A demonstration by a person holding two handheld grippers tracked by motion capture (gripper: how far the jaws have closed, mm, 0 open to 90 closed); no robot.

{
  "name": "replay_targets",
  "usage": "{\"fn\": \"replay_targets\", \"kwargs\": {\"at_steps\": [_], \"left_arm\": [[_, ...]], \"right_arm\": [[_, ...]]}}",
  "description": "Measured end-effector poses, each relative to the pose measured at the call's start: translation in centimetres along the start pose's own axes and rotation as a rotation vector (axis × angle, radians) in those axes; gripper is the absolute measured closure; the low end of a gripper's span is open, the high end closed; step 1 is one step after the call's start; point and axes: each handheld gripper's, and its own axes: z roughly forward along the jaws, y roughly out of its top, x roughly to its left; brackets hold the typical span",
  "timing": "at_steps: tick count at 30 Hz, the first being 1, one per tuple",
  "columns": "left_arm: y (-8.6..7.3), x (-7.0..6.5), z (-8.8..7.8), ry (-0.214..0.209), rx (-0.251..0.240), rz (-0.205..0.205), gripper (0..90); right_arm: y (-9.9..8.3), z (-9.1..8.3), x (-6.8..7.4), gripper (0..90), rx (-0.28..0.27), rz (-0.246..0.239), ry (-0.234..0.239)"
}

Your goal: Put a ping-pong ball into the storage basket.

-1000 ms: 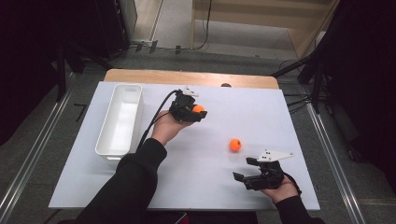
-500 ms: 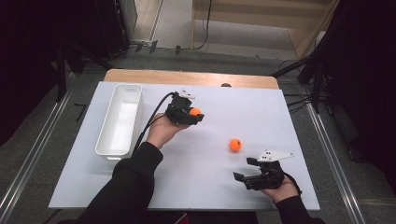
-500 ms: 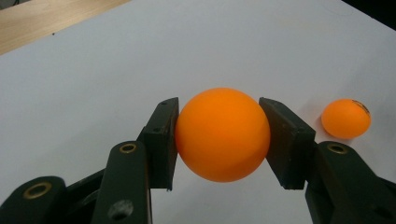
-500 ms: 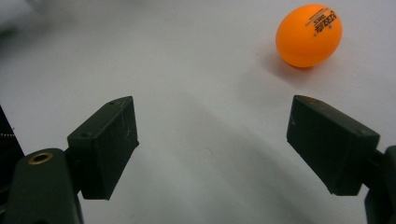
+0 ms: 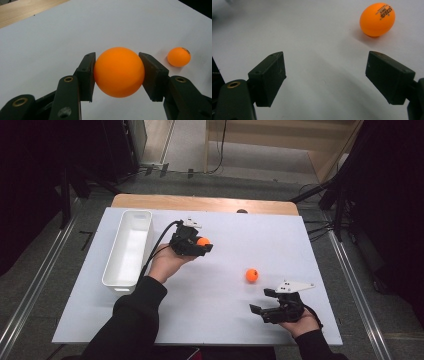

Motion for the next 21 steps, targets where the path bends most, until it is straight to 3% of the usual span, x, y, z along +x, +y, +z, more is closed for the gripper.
{"fn": "replay_targets", "kwargs": {"at_steps": [14,21], "left_arm": [[-0.4,-0.4,-1.3,-0.023,-0.004,0.014,50.3],[-0.4,0.0,-2.1,-0.035,-0.020,-0.011,50.4]], "right_arm": [[0.0,0.0,0.0,14.9,-0.003,-0.010,0.003],[0.1,0.0,0.2,14.8,0.001,-0.002,0.008]]}}
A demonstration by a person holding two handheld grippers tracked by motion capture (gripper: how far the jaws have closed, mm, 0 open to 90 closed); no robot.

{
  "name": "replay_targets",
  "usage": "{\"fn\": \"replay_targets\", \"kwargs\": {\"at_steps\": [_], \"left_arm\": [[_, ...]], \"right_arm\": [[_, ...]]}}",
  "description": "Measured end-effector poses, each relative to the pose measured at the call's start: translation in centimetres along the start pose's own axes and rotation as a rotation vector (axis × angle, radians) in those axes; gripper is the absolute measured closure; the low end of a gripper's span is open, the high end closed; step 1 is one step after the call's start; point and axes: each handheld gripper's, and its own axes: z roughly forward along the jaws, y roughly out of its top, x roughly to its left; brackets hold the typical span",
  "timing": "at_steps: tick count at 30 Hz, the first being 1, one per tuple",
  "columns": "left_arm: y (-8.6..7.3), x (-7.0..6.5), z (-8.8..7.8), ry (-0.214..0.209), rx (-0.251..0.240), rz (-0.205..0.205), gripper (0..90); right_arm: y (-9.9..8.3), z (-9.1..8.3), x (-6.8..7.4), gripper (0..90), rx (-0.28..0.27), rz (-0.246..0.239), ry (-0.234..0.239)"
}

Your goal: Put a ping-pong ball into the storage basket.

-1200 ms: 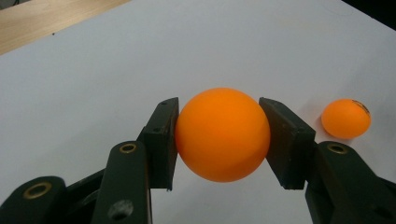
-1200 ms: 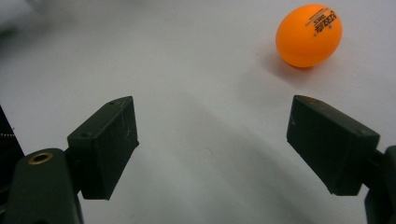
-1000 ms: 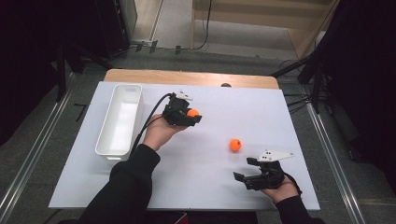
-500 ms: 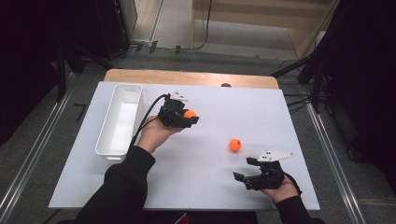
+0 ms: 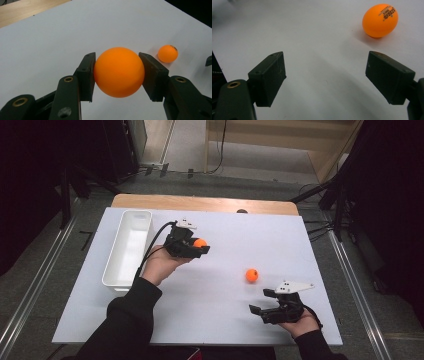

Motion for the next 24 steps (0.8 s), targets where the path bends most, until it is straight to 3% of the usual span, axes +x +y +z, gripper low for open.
{"fn": "replay_targets", "kwargs": {"at_steps": [24], "left_arm": [[-0.3,0.7,-1.8,-0.006,-0.006,-0.011,50.3]], "right_arm": [[0.0,0.0,-0.1,14.8,-0.006,-0.008,0.001]]}}
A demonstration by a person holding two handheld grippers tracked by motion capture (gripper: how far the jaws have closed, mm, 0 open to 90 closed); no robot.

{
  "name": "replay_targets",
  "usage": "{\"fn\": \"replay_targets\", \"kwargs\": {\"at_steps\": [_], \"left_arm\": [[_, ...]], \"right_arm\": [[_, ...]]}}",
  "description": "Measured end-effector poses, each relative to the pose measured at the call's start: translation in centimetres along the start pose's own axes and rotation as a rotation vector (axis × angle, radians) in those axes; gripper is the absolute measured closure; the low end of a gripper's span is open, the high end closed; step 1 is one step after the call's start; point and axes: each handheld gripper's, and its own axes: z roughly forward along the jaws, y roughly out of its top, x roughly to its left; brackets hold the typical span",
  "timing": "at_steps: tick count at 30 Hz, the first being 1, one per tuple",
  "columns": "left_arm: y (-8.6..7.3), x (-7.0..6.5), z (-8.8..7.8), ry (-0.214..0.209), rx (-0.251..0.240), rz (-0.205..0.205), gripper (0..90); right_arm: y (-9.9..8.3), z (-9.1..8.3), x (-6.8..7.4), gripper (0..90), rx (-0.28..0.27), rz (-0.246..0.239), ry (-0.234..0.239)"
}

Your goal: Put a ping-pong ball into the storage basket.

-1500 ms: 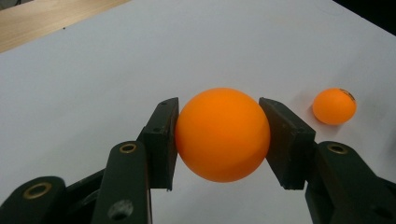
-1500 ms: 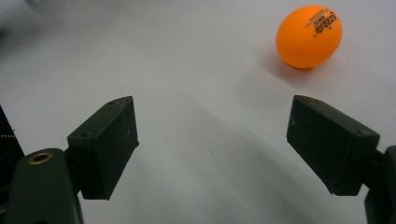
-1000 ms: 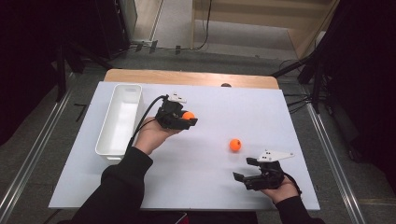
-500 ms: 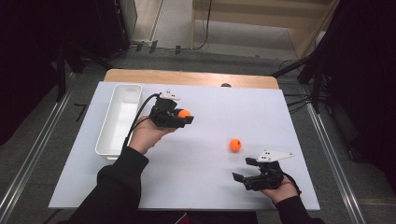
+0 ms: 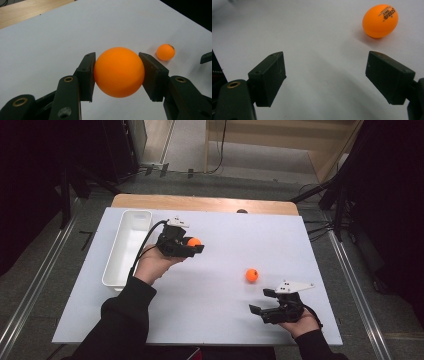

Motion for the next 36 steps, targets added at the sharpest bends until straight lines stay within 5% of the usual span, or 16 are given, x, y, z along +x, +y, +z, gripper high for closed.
{"fn": "replay_targets", "kwargs": {"at_steps": [36], "left_arm": [[-0.5,1.2,-2.4,0.001,0.008,-0.018,50.4]], "right_arm": [[0.0,0.0,0.0,14.9,0.003,-0.003,0.000]]}}
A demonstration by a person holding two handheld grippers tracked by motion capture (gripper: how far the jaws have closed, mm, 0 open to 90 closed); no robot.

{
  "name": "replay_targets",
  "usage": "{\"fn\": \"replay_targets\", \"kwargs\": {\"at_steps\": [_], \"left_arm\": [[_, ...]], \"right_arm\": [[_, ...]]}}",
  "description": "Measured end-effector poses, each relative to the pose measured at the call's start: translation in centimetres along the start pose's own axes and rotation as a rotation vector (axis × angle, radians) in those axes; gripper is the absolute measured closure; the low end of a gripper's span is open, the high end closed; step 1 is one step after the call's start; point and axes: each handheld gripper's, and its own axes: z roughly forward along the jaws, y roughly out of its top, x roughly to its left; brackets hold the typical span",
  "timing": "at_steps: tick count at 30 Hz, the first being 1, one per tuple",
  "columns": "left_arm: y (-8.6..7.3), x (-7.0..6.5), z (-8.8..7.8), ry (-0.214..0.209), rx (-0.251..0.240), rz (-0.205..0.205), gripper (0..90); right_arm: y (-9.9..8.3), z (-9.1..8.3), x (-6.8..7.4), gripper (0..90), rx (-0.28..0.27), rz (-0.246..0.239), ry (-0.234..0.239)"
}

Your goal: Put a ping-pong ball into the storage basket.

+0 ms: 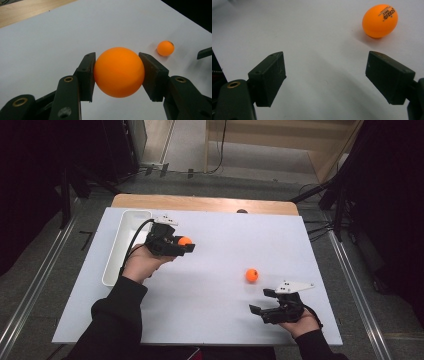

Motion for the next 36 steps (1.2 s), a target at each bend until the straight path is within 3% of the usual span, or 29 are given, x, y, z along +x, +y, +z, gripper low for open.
{"fn": "replay_targets", "kwargs": {"at_steps": [18,28,36], "left_arm": [[-0.4,1.1,-1.0,0.013,0.011,-0.016,50.3],[-0.6,1.7,-1.5,0.040,0.021,-0.022,50.3],[-0.8,2.4,-2.0,0.044,0.012,-0.044,50.3]], "right_arm": [[0.0,-0.2,0.0,14.9,0.001,0.012,-0.006],[0.0,-0.1,0.0,14.9,0.001,0.008,-0.008],[0.0,-0.2,0.0,14.9,0.003,0.011,-0.008]]}}
